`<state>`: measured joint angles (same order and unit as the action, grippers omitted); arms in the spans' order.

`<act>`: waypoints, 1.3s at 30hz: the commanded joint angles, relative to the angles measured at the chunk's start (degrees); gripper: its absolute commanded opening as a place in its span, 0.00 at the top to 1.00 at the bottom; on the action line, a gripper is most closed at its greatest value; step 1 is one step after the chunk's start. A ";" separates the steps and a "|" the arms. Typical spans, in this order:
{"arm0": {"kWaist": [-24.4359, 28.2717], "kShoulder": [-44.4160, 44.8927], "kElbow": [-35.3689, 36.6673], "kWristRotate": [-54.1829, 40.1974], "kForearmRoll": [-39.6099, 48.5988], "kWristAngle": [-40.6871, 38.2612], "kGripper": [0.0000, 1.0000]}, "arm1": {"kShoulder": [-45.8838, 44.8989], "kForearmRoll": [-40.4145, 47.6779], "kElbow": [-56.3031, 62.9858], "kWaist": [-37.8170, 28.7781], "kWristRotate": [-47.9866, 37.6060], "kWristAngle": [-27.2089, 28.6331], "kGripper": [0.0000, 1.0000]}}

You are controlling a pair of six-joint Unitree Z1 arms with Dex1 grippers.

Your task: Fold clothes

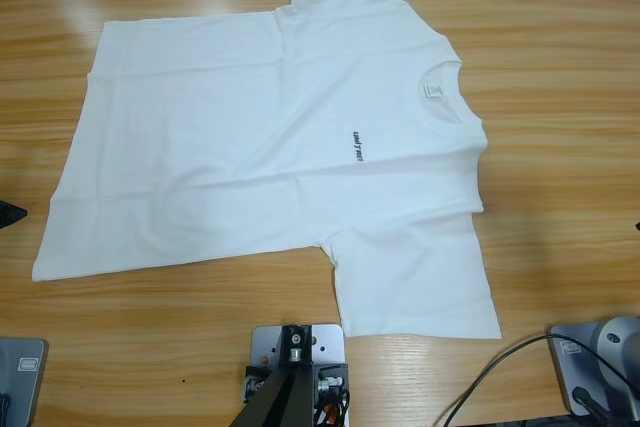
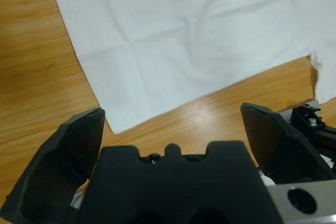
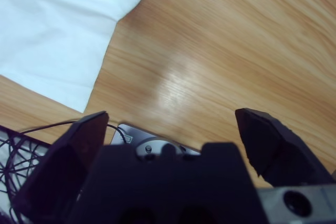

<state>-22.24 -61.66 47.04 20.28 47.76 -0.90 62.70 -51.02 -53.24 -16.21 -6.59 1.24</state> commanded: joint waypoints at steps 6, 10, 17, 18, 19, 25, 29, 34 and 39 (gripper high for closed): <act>-0.10 2.07 1.20 0.33 2.09 -0.72 0.00 | -6.06 -8.83 -3.03 0.37 -10.63 -6.32 0.00; -1.81 3.73 2.78 6.14 5.88 -2.05 0.00 | -9.91 -10.25 -2.54 0.13 -16.84 -5.12 0.00; -8.26 7.24 -2.39 25.89 7.06 -2.79 0.00 | -13.48 -9.09 1.82 0.13 -28.39 -10.17 0.00; -8.26 8.88 -3.49 28.31 7.06 -2.81 0.00 | -14.29 -8.93 3.16 0.13 -29.79 -10.97 0.00; -8.26 10.21 -4.37 29.82 7.10 -2.98 0.00 | -15.38 -8.58 4.60 0.13 -31.27 -11.57 0.00; -10.12 10.51 -6.55 32.28 7.01 -5.15 0.00 | -20.60 -3.50 11.93 0.13 -37.76 -17.48 0.04; -10.45 10.37 -8.70 33.90 6.89 -5.73 0.00 | -21.44 0.26 15.59 0.13 -39.57 -21.33 0.05; -10.60 10.30 -11.18 35.69 3.67 -6.71 0.00 | -20.40 7.64 19.72 0.11 -40.11 -23.79 0.05; -12.81 7.49 -11.44 35.52 -1.43 -7.54 0.01 | -13.11 14.48 21.72 -6.26 -40.09 -20.43 0.02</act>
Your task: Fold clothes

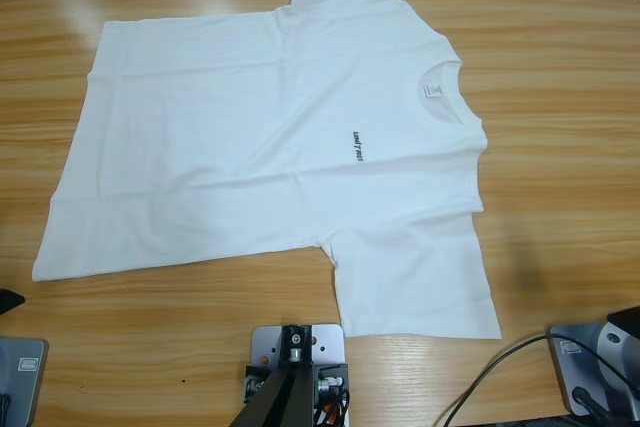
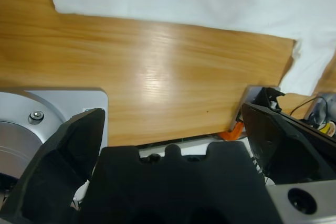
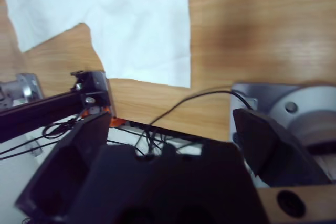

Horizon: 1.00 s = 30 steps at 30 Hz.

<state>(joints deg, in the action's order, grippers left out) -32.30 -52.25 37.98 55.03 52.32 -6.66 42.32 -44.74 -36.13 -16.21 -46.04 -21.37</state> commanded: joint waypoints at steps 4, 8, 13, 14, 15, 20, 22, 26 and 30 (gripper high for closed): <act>-4.79 -3.05 -2.11 0.64 -5.81 -0.41 0.01 | 15.76 12.85 3.29 -15.96 -3.71 9.89 0.00; -5.79 -3.77 -2.04 0.57 -5.88 -0.25 0.01 | 14.51 12.59 4.59 -17.12 -4.38 11.61 0.01; -9.43 -8.52 -1.86 1.36 -8.48 0.42 0.01 | 15.00 16.86 7.02 -20.37 -7.09 11.79 0.06; -9.61 -9.15 -1.83 1.38 -9.15 0.42 0.01 | 15.72 18.04 7.12 -21.30 -7.58 11.79 0.06; -9.78 -9.77 -1.67 1.32 -9.41 0.42 0.01 | 17.23 19.71 7.12 -22.88 -8.16 11.81 0.06; -10.41 -10.47 -1.90 1.48 -9.61 0.59 0.01 | 25.86 26.46 6.89 -31.20 -12.92 14.86 0.06; -10.64 -10.21 -2.42 1.48 -9.55 0.59 0.01 | 25.93 26.46 6.98 -31.55 -13.19 15.53 0.06; -11.57 -10.93 -3.53 2.10 -9.62 0.67 0.01 | 25.51 26.46 8.30 -35.24 -18.04 18.85 0.06; -11.64 -10.86 -3.34 2.10 -9.69 0.59 0.01 | 18.11 26.41 13.94 -36.35 -25.10 20.14 0.10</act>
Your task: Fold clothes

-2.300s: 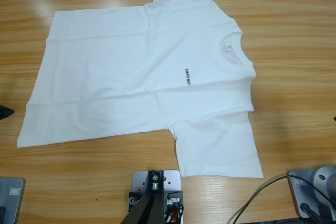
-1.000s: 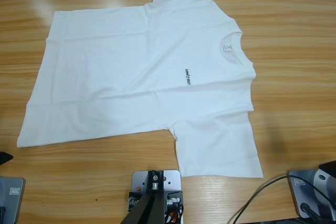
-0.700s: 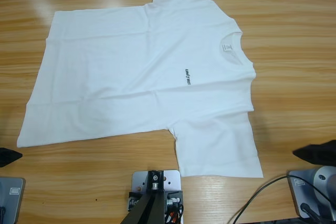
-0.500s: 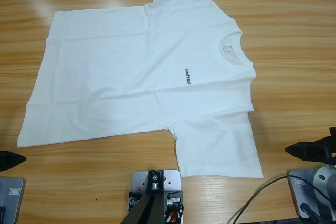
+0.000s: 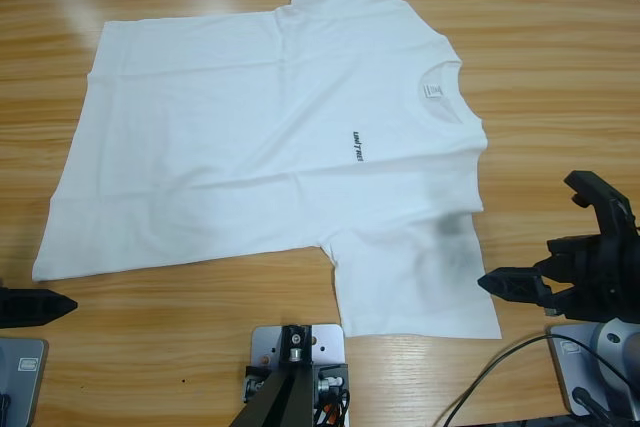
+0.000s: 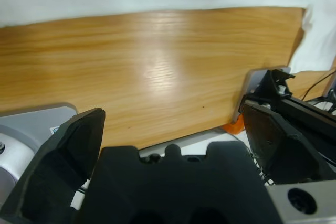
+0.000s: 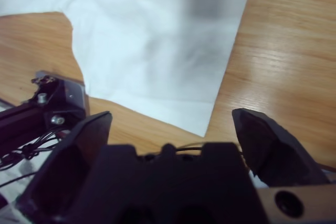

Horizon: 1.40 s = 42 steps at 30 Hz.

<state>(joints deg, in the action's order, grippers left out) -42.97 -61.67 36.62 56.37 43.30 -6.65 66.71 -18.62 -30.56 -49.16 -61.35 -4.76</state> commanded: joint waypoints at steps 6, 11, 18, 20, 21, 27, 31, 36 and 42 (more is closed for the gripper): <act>-1.06 -1.62 -1.69 0.67 -0.58 0.50 0.01 | -16.79 0.85 13.16 -3.40 -17.08 2.95 0.20; -1.80 -2.10 -0.99 0.72 -0.58 0.43 0.01 | -16.23 2.96 13.18 -4.01 -17.31 1.35 0.20; -3.17 -1.78 -1.18 1.34 -0.49 0.50 0.01 | -9.09 6.53 12.81 -12.85 -16.71 3.83 0.21; -3.44 -1.77 -1.20 1.37 -0.44 0.50 0.01 | -8.21 6.93 12.81 -13.84 -17.70 4.22 0.21; -3.54 -1.77 -1.20 1.37 -0.40 0.44 0.01 | -7.70 6.93 12.81 -14.49 -18.70 4.31 0.21; -3.70 -1.84 0.03 1.37 0.12 0.32 0.01 | 0.07 10.13 12.93 -19.92 -27.26 6.57 0.22; -3.70 -2.13 1.42 1.13 1.28 0.34 0.01 | 7.62 15.74 12.98 -21.36 -28.56 7.88 0.23; -3.70 -2.22 1.47 1.02 1.88 0.41 0.01 | 9.17 16.23 13.58 -21.40 -28.56 8.97 0.23; -3.72 -2.84 1.52 1.25 1.79 0.41 0.01 | 10.31 16.56 14.39 -21.38 -29.09 8.93 0.24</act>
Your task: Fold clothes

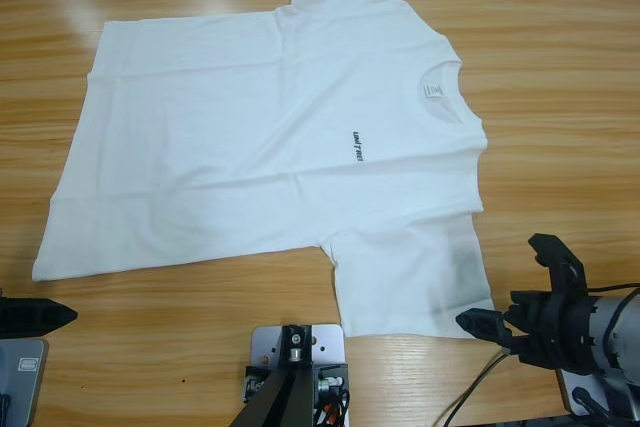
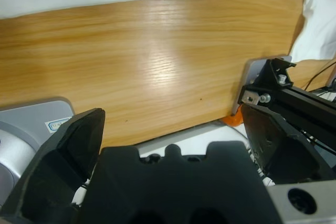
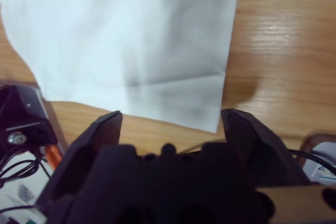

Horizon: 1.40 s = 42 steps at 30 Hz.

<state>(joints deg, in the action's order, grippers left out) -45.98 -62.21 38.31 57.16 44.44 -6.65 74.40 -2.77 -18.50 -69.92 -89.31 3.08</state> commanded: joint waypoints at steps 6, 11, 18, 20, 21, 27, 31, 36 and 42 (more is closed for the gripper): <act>-0.71 -2.55 0.06 0.58 0.65 0.41 0.01 | 5.95 3.34 2.76 -0.62 -1.57 0.36 0.31; -0.71 -3.02 0.40 0.58 0.65 0.41 0.01 | 9.12 7.15 3.22 -0.64 -1.57 0.38 0.31; -0.73 -3.62 0.32 0.67 0.30 0.49 0.01 | 8.01 7.47 3.22 -0.62 -1.29 0.87 0.48; -0.73 -3.39 0.17 0.67 0.30 0.49 0.01 | 8.06 7.71 3.03 -0.61 -0.90 1.71 0.48; -0.71 -3.18 -0.01 0.67 0.30 0.49 0.01 | 8.52 8.75 2.69 -0.61 -0.64 1.96 0.48; -0.71 -2.49 -0.26 0.76 0.30 0.49 0.01 | 10.42 8.75 1.53 -0.59 -0.16 1.42 0.75; -0.73 -2.72 -0.34 0.76 0.17 0.55 0.01 | 8.24 5.11 1.60 -0.59 -0.16 2.35 1.00; -0.73 -2.79 -0.26 0.76 -0.14 0.58 0.01 | 7.66 3.49 1.52 -0.59 -0.08 2.80 1.00; -0.71 -2.83 1.20 0.67 -1.32 1.02 0.00 | 4.60 -9.13 -6.06 -0.57 3.28 2.00 1.00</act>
<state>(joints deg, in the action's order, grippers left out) -45.99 -64.42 38.48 57.18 44.44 -6.65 82.32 1.72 -17.93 -70.03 -89.63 5.13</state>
